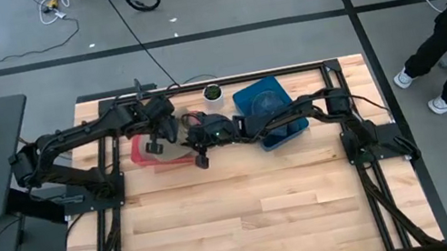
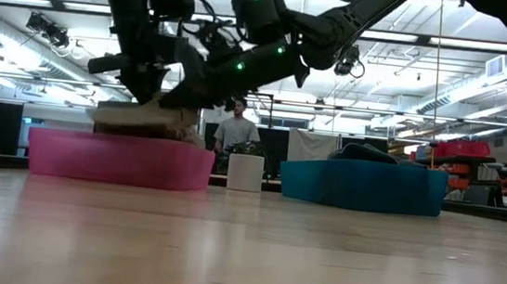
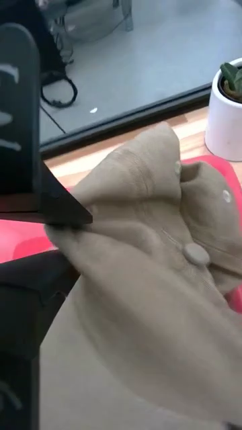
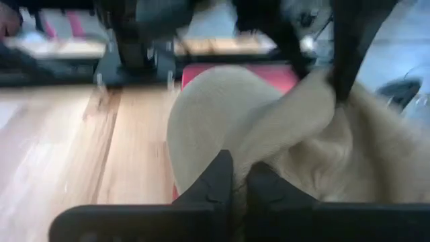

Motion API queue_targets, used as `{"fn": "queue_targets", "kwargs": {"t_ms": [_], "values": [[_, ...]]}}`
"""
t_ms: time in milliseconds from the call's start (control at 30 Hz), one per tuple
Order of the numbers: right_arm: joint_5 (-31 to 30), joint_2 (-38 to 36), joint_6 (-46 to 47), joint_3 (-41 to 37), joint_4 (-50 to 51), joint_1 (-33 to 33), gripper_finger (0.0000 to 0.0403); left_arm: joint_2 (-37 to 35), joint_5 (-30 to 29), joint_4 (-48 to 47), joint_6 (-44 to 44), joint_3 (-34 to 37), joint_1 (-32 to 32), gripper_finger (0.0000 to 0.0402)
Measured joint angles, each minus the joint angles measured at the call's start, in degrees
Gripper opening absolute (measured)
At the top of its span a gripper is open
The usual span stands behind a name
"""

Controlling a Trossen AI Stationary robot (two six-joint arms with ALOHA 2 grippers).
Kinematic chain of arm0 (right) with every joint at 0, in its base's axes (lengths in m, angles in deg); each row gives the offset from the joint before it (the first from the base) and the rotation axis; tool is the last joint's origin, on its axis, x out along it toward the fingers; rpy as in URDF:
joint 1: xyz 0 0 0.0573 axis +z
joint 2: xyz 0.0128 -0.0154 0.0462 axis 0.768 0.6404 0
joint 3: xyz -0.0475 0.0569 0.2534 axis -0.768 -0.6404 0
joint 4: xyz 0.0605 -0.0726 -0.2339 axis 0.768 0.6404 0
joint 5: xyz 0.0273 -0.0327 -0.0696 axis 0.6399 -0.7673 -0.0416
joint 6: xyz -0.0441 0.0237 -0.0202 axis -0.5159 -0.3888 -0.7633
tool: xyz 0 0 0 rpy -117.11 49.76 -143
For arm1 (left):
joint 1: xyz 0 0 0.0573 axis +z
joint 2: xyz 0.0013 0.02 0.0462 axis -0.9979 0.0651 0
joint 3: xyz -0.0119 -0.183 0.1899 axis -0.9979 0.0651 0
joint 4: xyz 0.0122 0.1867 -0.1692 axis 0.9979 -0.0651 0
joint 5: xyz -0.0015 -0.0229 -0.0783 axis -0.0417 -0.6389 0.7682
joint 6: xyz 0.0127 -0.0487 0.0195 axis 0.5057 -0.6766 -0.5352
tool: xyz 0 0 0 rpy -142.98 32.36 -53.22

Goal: Pick & Place hat
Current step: Put the brown cap into the red bin

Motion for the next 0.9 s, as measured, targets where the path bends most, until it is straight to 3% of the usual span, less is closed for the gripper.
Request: {"fn": "queue_targets", "kwargs": {"t_ms": [233, 533, 733, 900], "values": [[0.2, 0.7, -1.6, 0.0, 0.3, 0.0, 0.0032, 0.0, -0.7, 0.1, 3.8, 0.0, 0.1, 0.0071], [0.2, 0.7, -2.8, 0.0, 0.3, 0.3, 0.0133, 0.0, -3.3, 1.1, 4.0, 0.0, 0.0, 0.0077], [0.2, 0.7, -4.0, 0.0, 0.4, 1.0, 0.0195, 0.1, -4.6, 3.4, -0.1, 0.0, 0.0, 0.0125], [-1.0, 0.7, -4.1, 0.0, 0.4, 1.1, 0.0214, 0.1, -4.7, 0.3, -5.6, 0.0, -0.3, 0.0179]]}}
